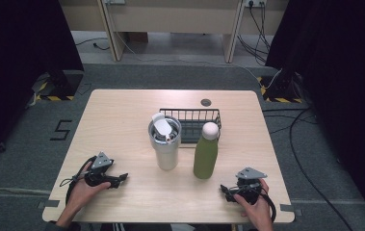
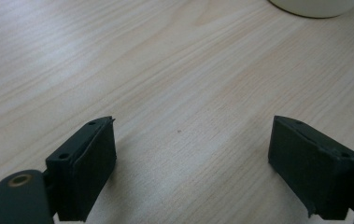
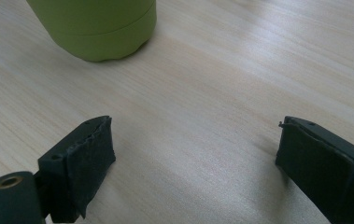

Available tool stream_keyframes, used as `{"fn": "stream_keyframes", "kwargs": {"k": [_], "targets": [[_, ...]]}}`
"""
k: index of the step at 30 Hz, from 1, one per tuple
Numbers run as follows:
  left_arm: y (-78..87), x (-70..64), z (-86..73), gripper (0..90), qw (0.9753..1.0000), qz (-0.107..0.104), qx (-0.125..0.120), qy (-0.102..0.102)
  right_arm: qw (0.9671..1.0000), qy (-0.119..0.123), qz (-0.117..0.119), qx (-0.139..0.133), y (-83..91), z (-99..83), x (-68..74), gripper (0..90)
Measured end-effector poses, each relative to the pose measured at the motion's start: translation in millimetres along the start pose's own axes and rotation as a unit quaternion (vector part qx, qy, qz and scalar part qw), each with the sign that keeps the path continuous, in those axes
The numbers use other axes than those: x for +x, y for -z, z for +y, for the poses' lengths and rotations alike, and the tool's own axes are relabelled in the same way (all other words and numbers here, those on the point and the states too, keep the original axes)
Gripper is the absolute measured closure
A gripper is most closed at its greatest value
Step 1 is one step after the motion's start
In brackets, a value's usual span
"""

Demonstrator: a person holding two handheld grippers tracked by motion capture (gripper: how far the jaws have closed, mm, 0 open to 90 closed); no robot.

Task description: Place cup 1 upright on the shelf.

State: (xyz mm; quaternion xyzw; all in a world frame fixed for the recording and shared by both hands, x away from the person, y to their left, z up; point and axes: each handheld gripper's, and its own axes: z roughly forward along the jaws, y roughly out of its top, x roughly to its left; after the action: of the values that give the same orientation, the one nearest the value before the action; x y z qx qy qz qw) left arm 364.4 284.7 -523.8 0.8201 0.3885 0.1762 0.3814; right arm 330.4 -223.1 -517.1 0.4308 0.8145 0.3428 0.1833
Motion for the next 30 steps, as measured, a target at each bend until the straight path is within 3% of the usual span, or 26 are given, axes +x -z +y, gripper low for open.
{"fn": "stream_keyframes", "kwargs": {"k": [8,14,17,21,30], "targets": [[0.9,-7.3,3.5,14.8,0.9989,-0.016,-0.044,-0.006,1.0000,-0.002,0.000,0.000,0.0,0.2,0.2,10.9],[4.1,-20.6,12.2,14.7,0.9941,-0.031,-0.103,-0.014,1.0000,-0.001,0.000,0.000,-0.2,0.2,0.0,10.7],[2.7,-27.3,16.0,14.8,0.9924,-0.033,-0.116,-0.025,1.0000,-0.001,0.000,-0.001,-0.4,0.2,0.0,10.7],[-0.7,-34.2,22.7,14.8,0.9901,-0.043,-0.132,-0.023,1.0000,-0.001,0.000,-0.001,-0.4,0.2,0.0,10.7],[-14.7,-44.4,36.7,14.8,0.9876,-0.056,-0.143,-0.030,1.0000,0.000,0.000,-0.001,-0.5,0.2,-0.1,10.6]]}}
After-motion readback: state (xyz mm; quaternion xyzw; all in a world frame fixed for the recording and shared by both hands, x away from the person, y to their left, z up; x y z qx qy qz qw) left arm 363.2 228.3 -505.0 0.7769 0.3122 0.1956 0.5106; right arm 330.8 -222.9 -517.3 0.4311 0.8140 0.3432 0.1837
